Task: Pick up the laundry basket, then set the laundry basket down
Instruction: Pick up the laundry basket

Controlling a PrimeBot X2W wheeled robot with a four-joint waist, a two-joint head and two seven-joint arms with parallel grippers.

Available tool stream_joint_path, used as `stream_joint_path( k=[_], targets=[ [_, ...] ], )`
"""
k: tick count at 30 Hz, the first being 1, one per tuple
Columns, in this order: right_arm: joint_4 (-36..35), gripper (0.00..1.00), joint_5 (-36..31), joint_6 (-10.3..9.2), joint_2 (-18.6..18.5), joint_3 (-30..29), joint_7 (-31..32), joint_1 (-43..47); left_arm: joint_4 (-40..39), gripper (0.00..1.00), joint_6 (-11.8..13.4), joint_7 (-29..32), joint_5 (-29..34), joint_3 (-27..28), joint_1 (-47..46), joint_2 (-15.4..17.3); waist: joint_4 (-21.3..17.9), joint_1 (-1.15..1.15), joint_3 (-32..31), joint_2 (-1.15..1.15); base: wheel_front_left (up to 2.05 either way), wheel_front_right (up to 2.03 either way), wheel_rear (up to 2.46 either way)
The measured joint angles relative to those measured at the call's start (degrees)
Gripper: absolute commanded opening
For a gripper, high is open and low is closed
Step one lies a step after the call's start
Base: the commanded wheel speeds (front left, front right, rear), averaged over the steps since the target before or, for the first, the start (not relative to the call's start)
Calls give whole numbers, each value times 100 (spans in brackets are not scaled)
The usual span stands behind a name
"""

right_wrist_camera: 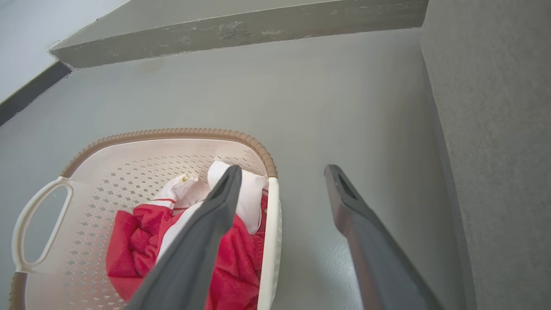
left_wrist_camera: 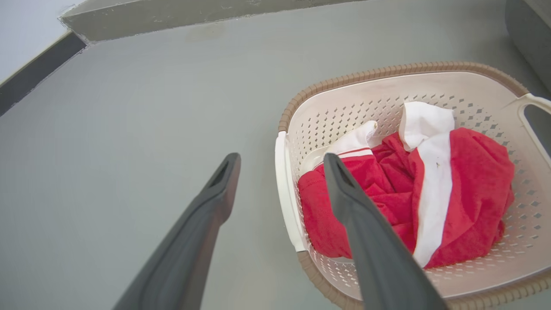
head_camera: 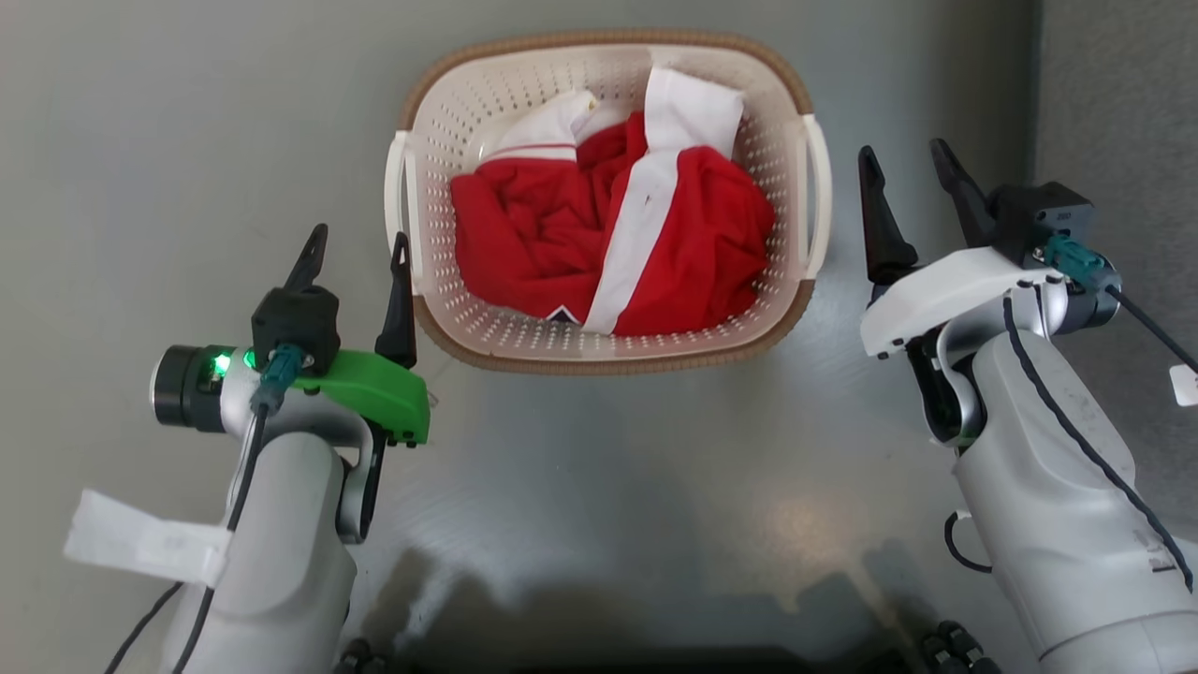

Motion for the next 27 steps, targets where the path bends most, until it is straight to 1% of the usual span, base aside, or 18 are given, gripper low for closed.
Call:
stream_joint_path(
  k=[13,20,22,27],
  targets=[
    [676,100,5,79,-1,75,0,-383,630,100,-143,0,-266,-288,-507,-24,86,0,450,0,0,0,0],
    [866,100,45,105,-1,169,0,-641,959,100,-165,0,-380,-354,-781,-33,88,-1,638,0,0,0,0],
    [912,100,46,146,-1,200,0,-706,1051,100,-169,0,-436,-366,-847,-33,85,-1,695,0,0,0,0],
    [1029,100,46,153,0,267,-1,-841,1266,100,-196,0,-504,-376,-1024,-37,81,-1,841,0,0,0,0]
  ],
)
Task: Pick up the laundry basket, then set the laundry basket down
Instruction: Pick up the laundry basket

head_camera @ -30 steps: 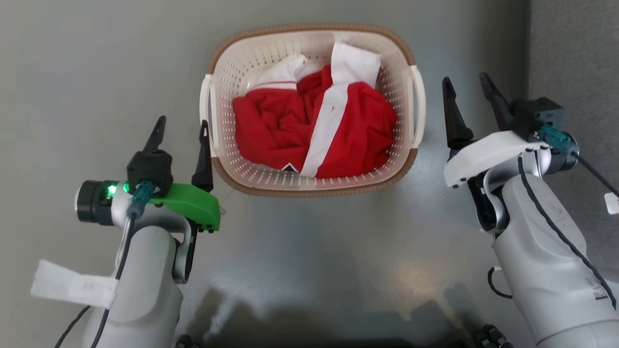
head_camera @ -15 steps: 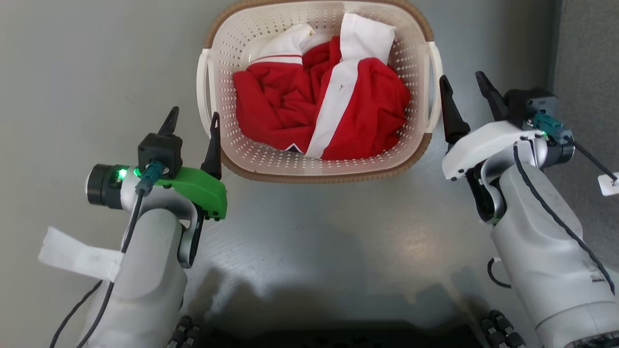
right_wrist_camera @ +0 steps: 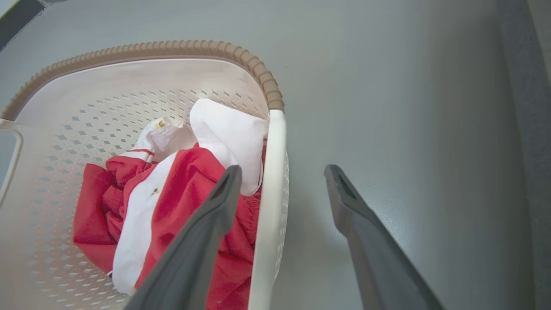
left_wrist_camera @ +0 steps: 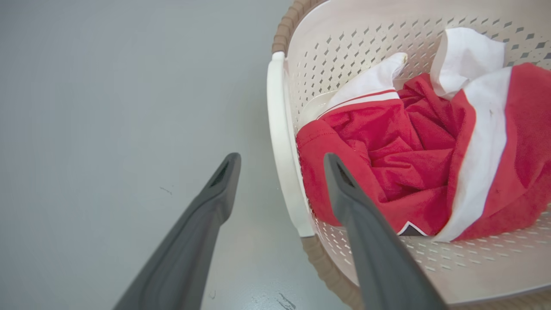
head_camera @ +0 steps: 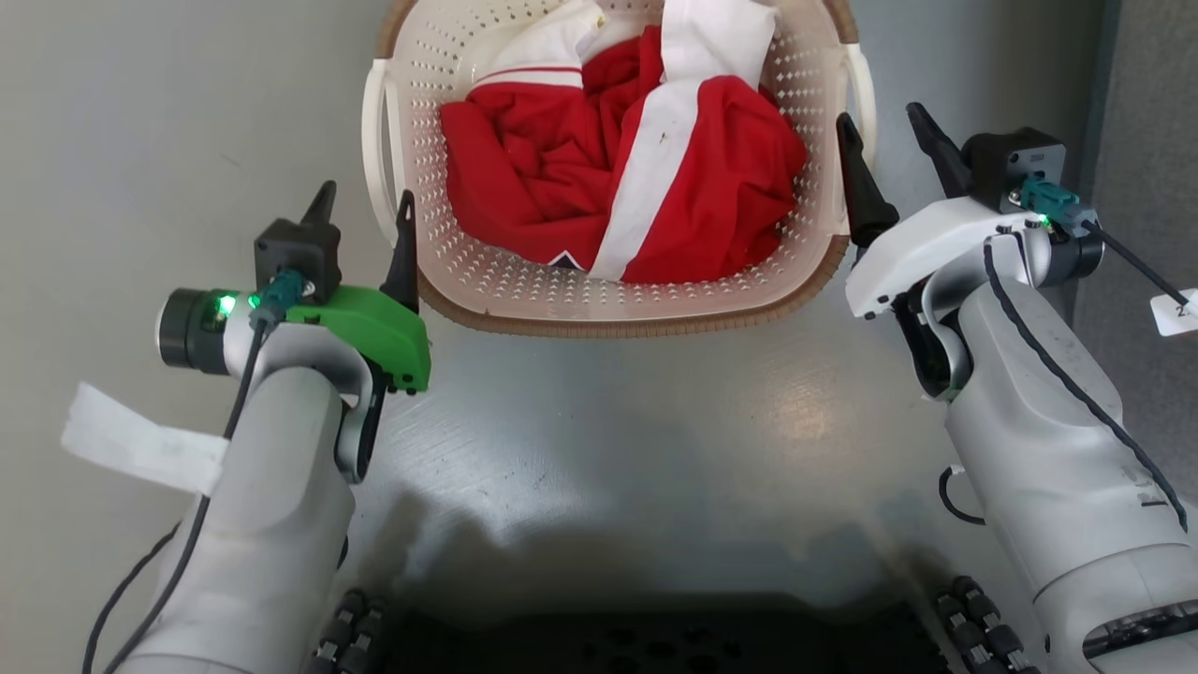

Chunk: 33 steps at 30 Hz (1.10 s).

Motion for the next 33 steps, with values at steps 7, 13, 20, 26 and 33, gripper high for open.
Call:
stream_joint_path(
  k=[7,13,20,26,33],
  targets=[
    [207,100,0,44,1,105,-7,-140,316,100,-62,0,-152,-48,-307,-7,2,0,219,0,0,0,0],
    [348,100,48,49,1,172,-8,-230,517,100,-73,0,-223,-70,-482,-11,-12,0,346,0,0,0,0],
    [490,100,65,52,1,252,-9,-369,697,100,-102,0,-291,-143,-688,-16,-41,0,462,0,0,0,0],
    [573,100,165,99,1,356,-15,-447,825,100,-151,0,-409,-216,-821,-24,-42,0,529,0,0,0,0],
    [679,70,255,136,0,535,-16,-504,1018,100,-164,0,-550,-314,-912,-24,-14,0,566,0,0,0,0]
  ],
)
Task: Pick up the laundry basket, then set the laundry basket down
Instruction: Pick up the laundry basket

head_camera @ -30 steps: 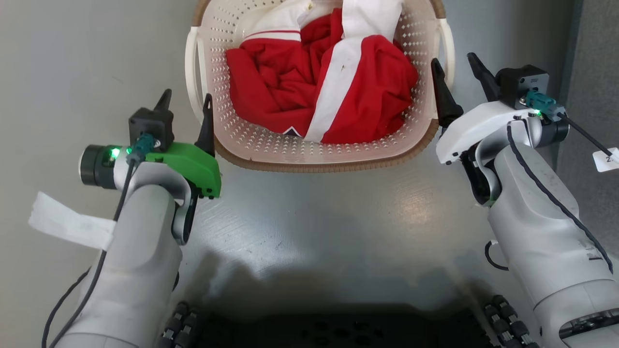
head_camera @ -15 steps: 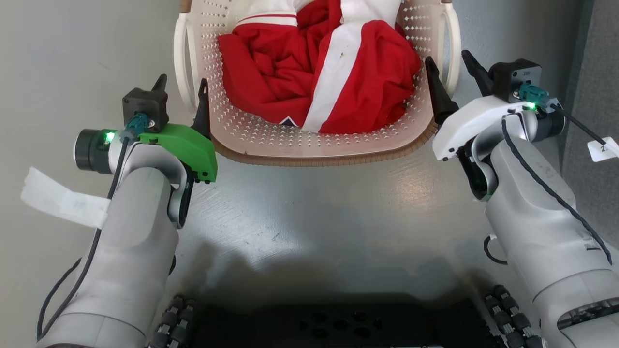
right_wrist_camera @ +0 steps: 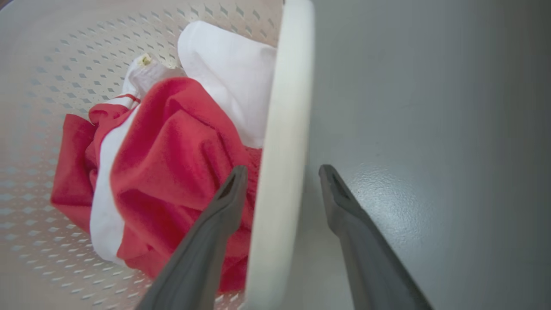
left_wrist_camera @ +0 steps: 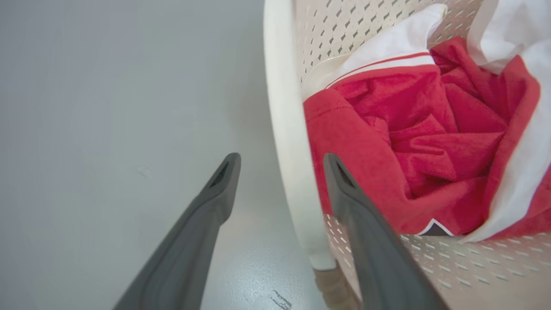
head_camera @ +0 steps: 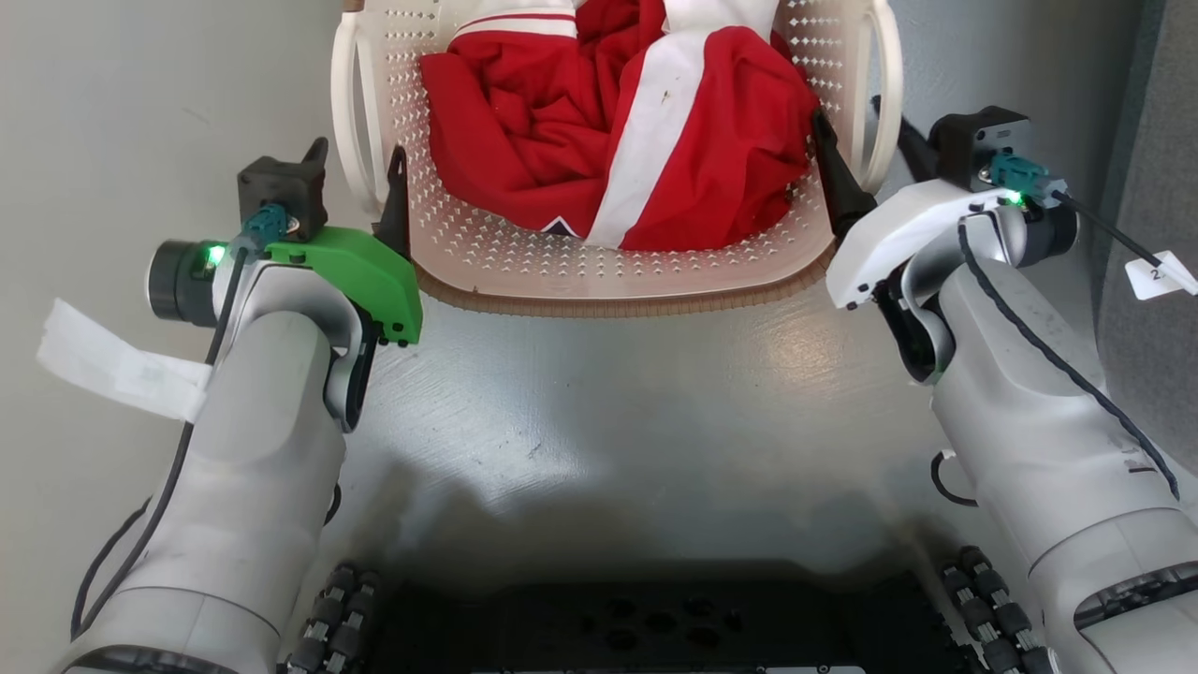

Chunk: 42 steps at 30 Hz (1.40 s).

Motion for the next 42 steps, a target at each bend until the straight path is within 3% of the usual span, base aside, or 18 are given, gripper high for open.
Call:
stream_joint_path(
  k=[1,2,4,6,7,8,25,42],
  targets=[
    [16,47,2,16,0,26,0,-9,38,100,-38,0,-16,-22,-2,-1,4,0,4,0,0,0,0],
    [34,41,8,16,0,52,0,-23,58,100,-42,0,-64,-35,-3,-1,7,0,8,0,0,0,0],
    [75,21,54,18,1,99,0,-63,104,47,-91,0,-174,-52,-10,-1,12,0,11,0,0,0,0],
    [118,0,98,16,1,143,-1,-110,147,23,-109,-1,-245,-102,-18,-5,13,0,11,0,0,0,0],
    [125,0,137,8,18,146,-9,-128,160,7,-162,-1,-268,-154,-27,-27,13,0,11,0,0,0,0],
    [142,0,157,13,15,163,-9,-157,180,0,-171,0,-272,-201,-35,-49,12,0,10,0,0,0,0],
    [533,0,410,12,45,300,-23,-216,381,0,-187,-4,-433,-392,-161,-79,-3,0,-198,0,0,0,0],
    [910,0,946,24,126,537,-23,98,806,0,-141,-3,-508,-481,101,-154,-61,0,-1050,0,0,0,0]
  ],
)
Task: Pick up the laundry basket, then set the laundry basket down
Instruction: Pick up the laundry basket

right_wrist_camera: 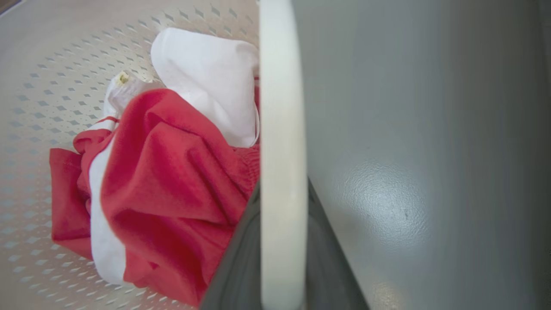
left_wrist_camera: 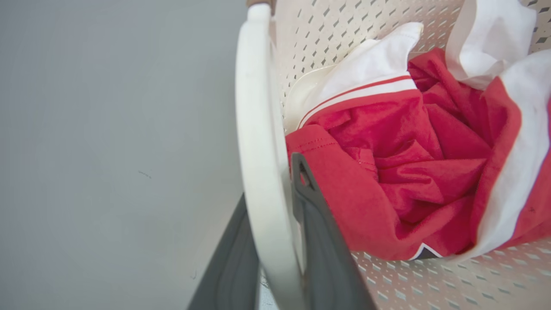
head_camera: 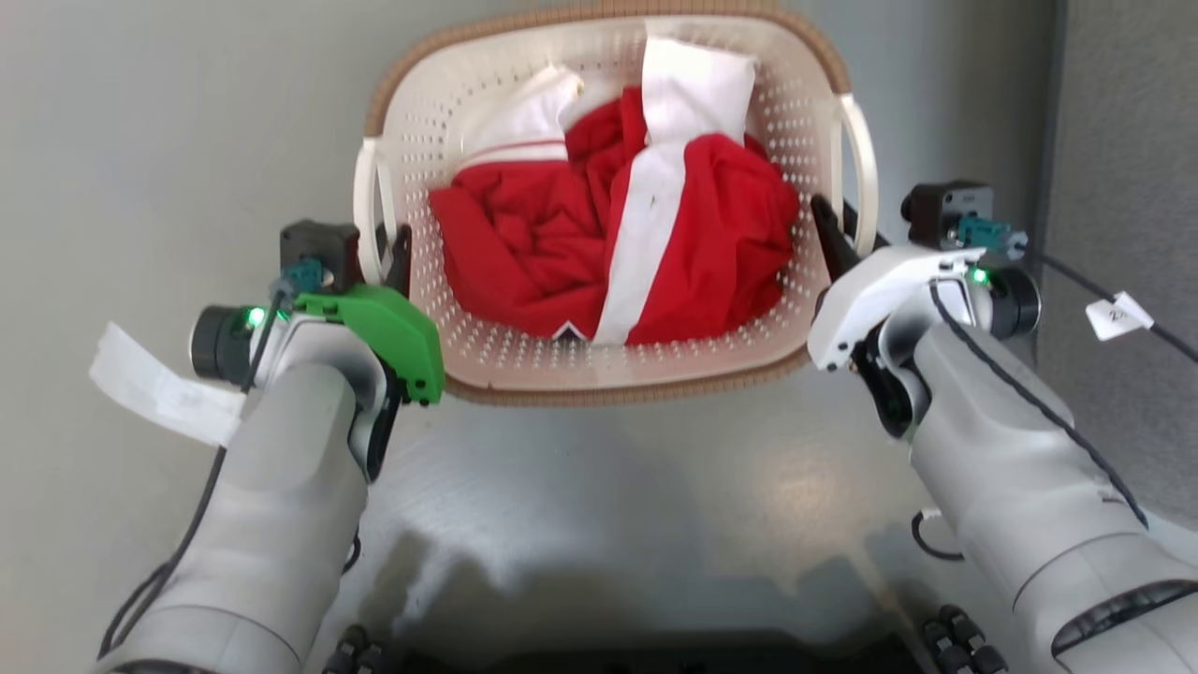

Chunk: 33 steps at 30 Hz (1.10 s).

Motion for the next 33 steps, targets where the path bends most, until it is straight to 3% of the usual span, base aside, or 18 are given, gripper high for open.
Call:
stream_joint_path(
  k=[14,33],
  targets=[
    [427,0,449,93,97,341,36,664,535,0,-54,48,-194,-280,689,-74,-61,0,-975,0,0,0,0],
    [538,0,1132,192,130,1027,620,1751,846,0,-254,360,-572,-575,1773,-83,-128,-1,-2362,0,0,0,0]
  ],
)
